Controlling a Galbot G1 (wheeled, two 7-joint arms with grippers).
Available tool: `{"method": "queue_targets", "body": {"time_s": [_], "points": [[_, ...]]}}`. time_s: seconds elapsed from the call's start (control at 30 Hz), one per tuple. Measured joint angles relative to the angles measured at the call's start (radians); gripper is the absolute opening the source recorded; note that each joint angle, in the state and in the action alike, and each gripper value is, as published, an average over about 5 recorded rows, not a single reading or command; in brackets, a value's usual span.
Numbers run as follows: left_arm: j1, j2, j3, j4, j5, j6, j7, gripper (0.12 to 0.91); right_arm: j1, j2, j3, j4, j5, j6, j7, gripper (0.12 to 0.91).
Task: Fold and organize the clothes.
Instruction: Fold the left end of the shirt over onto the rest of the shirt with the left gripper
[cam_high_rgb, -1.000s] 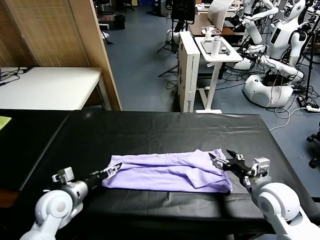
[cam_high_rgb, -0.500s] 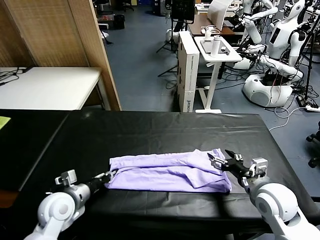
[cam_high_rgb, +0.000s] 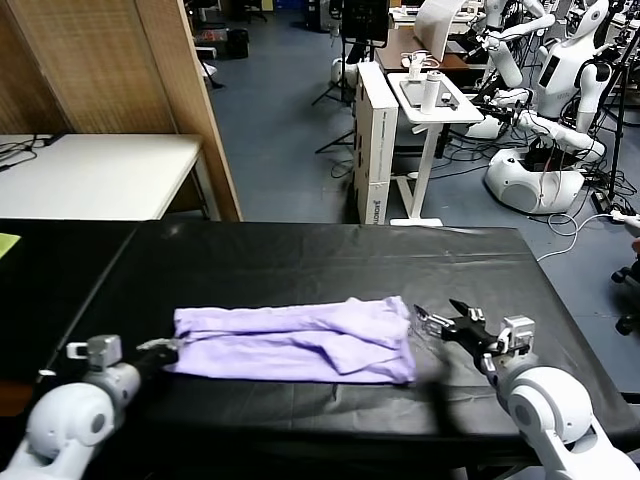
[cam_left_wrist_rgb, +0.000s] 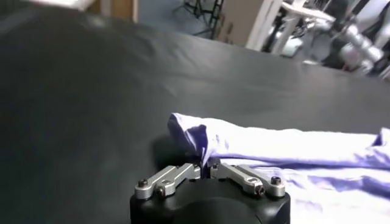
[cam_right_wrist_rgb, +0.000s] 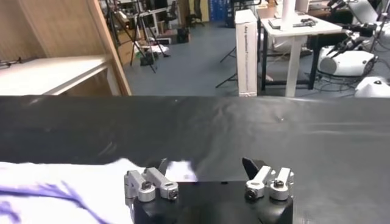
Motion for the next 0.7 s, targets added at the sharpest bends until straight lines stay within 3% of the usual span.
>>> {"method": "queue_targets", "body": {"time_s": [0.2, 0.3, 0.5, 0.7], "points": [[0.050, 0.087, -0.086, 0.005, 0.116, -0.061, 0.010, 0.187, -0.007, 0.016, -0.001, 0.001, -0.009, 0.002, 0.000, 0.907], [0.056, 0.095, -0.095, -0.011, 0.114, -0.064, -0.001, 0.187, -0.016, 0.023, 0.003, 0.005, -0.017, 0.003, 0.001, 0.907], [0.022, 0.040, -0.048, -0.080, -0.039, -0.003, -0.073, 0.187, -0.041, 0.026, 0.020, 0.016, -0.035, 0.014, 0.000, 0.907], [-0.033, -0.046, 0.041, -0.132, -0.205, -0.002, -0.143, 0.187, -0.069, 0.039, 0.039, 0.018, -0.059, 0.022, -0.003, 0.907]]}}
